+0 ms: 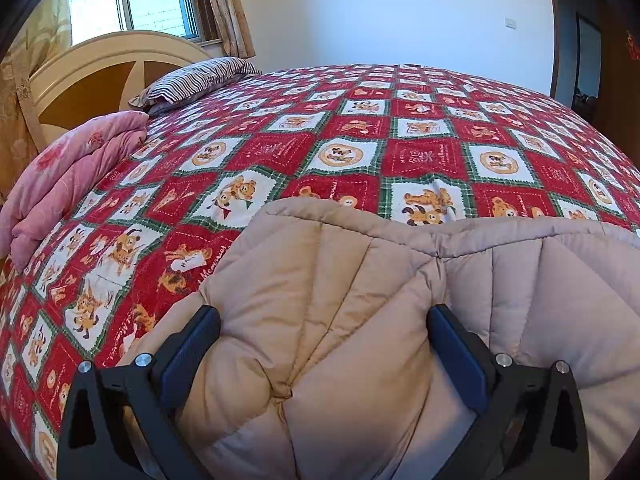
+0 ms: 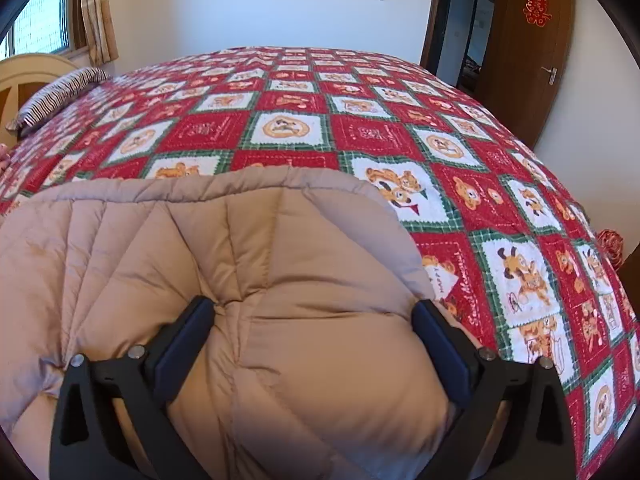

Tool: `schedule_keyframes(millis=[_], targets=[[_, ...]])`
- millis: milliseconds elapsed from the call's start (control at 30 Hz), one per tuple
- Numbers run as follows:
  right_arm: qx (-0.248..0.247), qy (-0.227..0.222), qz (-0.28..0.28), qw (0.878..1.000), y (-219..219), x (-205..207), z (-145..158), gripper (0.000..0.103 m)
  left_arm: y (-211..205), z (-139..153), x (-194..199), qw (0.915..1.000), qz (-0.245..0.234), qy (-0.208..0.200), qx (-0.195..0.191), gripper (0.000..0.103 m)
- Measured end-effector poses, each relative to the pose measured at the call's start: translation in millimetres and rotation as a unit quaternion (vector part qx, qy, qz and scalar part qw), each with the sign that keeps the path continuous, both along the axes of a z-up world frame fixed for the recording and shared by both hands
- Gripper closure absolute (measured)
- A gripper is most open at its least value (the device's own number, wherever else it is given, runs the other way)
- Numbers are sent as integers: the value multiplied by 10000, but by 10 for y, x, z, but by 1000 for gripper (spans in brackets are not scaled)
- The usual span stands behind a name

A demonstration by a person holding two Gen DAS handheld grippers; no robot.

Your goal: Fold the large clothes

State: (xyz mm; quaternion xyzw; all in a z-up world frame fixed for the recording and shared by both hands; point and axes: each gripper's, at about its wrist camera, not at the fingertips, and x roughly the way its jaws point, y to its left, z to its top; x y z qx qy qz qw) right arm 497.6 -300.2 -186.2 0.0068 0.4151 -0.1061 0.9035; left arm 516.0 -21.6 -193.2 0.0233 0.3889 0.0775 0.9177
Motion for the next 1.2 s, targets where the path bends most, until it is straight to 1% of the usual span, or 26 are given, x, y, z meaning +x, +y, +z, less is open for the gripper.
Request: schedule_keyframes(millis=[200,567,667,733,767,800,833,867,900,933,967,1000,1033,1100,1133,1200], targets=[[-71,25,-23,10000,4,4,-13,2,0,-6,-1,10000,-5,-1,-13,1],[-385,131,-89,9991,71,40,-35,2,-7,-7,2,10000,-8,15,27,1],[-492,172,-102,9986,90,52,-42,1,-4,15,31,9999,-64,146,25,1],[-590,192,-116,9980,113,51,-35,1,90,121,-15,9988,-226,402,-158,1],[-648,213,-124,9976,127,47,-18,1,136,194,-71,9985,-266,415,-248,1],[-699,239,-132,9972,137,42,6,1,232,340,-191,9984,-330,299,-357,1],[-870,264,-158,9957,169,18,89,2,306,457,-295,9986,-348,119,-373,1],[-957,225,-180,9950,211,-20,185,6,395,565,-406,9986,-362,-103,-363,1],[-940,132,-226,9952,248,-58,273,8,464,626,-480,9985,-346,-254,-339,1],[-724,-141,-295,9968,311,-137,437,8,542,658,-537,9985,-276,-353,-313,1],[-469,-416,-296,9976,409,-202,591,6,637,648,-578,9986,-153,-386,-330,1],[-369,-532,-249,9976,499,-226,667,3,692,619,-587,9986,-84,-363,-380,1],[-291,-648,-73,9974,668,-221,746,1,734,573,-579,9986,-21,-303,-424,1],[-264,-637,218,9974,952,-130,762,1,798,417,-533,9986,140,-61,-511,1],[-317,-571,352,9972,1111,-63,716,2,811,333,-515,9983,177,26,-562,1],[-414,-386,471,9973,1307,78,549,3,783,181,-513,9985,170,78,-508,1]])
